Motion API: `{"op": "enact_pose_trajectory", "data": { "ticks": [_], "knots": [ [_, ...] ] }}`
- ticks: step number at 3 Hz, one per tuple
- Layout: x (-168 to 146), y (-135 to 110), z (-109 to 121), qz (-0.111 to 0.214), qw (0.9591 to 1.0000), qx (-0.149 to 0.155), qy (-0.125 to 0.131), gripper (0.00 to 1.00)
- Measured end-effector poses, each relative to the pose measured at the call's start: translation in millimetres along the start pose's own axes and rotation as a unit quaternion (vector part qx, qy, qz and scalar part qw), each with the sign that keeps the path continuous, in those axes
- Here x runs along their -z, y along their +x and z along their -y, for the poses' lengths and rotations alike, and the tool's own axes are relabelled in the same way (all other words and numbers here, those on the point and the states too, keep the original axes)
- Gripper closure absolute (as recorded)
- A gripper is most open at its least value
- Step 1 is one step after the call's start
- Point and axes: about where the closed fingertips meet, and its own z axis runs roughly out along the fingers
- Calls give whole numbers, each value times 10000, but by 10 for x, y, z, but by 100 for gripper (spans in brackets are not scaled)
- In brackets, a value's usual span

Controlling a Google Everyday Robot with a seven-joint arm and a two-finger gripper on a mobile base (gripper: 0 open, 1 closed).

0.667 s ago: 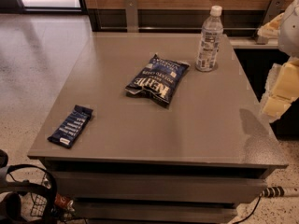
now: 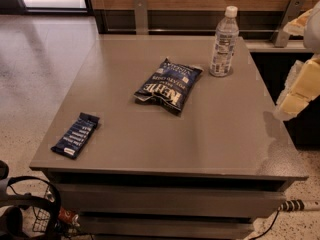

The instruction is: Move blue plastic bottle near rxbar blueberry

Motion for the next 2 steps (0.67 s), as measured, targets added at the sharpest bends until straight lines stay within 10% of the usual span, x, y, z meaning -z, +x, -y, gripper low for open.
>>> {"op": "enact_pose_trajectory", "data": {
  "ticks": [1, 2],
  "knots": [
    [-111, 145, 431, 661, 9951, -626, 372, 0],
    [-249, 204, 892, 1544, 9776, -1260, 681, 0]
  ]
}}
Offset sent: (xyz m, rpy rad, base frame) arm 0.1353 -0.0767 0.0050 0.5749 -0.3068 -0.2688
